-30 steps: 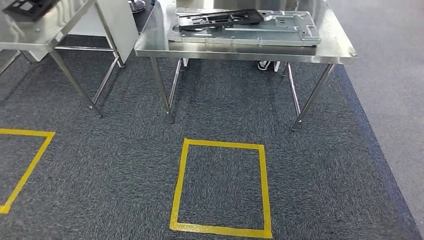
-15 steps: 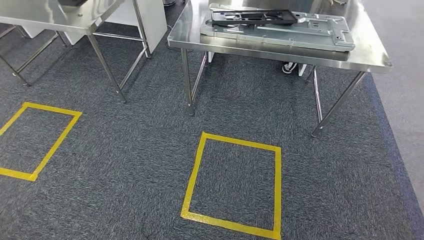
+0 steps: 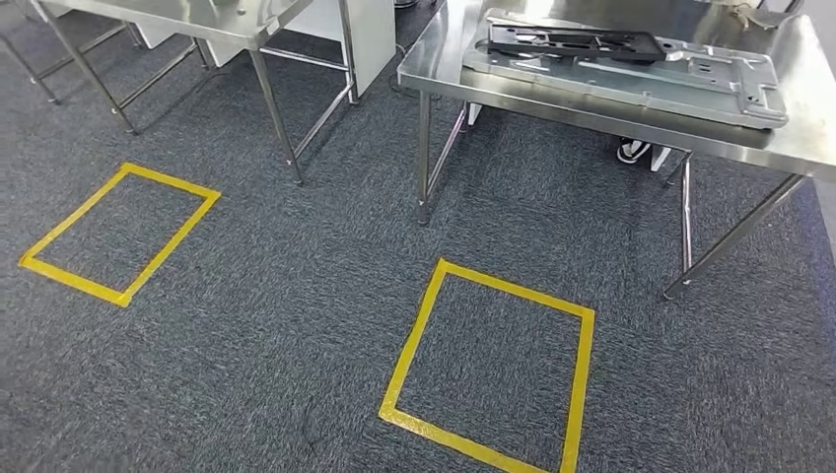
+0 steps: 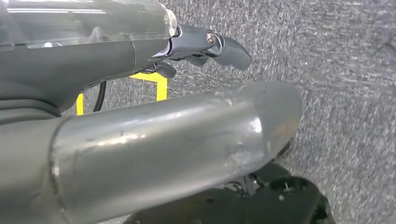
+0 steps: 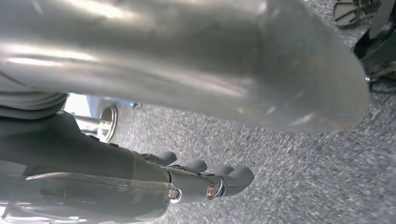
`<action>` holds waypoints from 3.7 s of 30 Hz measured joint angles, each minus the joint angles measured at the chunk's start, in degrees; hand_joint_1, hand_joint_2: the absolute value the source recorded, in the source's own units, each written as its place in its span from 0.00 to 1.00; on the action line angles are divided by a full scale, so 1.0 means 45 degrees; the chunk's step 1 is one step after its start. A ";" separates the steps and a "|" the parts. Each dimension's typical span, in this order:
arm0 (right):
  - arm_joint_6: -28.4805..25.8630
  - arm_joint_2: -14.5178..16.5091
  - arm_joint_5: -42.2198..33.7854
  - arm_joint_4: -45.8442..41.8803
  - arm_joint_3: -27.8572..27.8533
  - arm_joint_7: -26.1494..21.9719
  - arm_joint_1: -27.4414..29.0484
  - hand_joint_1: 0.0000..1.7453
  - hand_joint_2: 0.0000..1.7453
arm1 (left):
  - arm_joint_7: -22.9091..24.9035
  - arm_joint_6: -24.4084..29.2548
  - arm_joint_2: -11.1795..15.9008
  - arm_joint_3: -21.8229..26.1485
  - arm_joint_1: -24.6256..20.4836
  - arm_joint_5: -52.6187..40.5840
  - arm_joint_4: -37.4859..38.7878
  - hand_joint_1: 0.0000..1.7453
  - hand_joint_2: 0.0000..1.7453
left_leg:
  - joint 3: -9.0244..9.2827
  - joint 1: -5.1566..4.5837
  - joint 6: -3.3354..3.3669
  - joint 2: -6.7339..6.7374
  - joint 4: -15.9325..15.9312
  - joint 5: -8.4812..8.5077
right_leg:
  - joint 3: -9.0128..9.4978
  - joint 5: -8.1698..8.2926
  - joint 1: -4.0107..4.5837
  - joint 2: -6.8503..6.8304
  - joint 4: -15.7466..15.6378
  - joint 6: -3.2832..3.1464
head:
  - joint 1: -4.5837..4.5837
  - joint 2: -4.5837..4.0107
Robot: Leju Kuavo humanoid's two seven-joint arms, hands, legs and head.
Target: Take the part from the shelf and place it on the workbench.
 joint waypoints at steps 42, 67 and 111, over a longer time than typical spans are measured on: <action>0.0141 0.0294 0.1090 0.0000 -0.0208 -0.0015 -0.0101 0.00 0.00 | -0.0214 0.0143 0.0016 0.0954 -0.0052 -0.0414 0.0000 0.00 0.00 | -0.0314 -0.0023 0.0542 -0.1444 -0.0071 0.0408 | -0.1370 -0.1438 -0.0008 0.1185 0.3125 0.0176 | 0.0002 0.0000; 0.0316 0.0035 0.1899 -0.0018 -0.0347 -0.0144 -0.0390 0.00 0.00 | -0.0198 0.0150 -0.0008 0.1617 -0.0117 -0.0745 0.0000 0.00 0.00 | -0.0146 0.0090 0.0383 -0.0425 -0.0068 0.0284 | -0.0047 -0.0688 0.0003 0.0326 0.0638 0.0258 | -0.0001 0.0000; 0.0407 0.0448 0.2170 -0.0087 -0.0770 0.0125 -0.0266 0.00 0.00 | -0.0223 0.0136 -0.0107 0.1885 -0.0256 -0.1174 0.0000 0.00 0.00 | -0.0776 0.0015 0.0331 -0.2142 0.0346 0.0536 | -0.0275 -0.0024 0.0448 0.2436 0.0271 -0.0654 | 0.0015 0.0000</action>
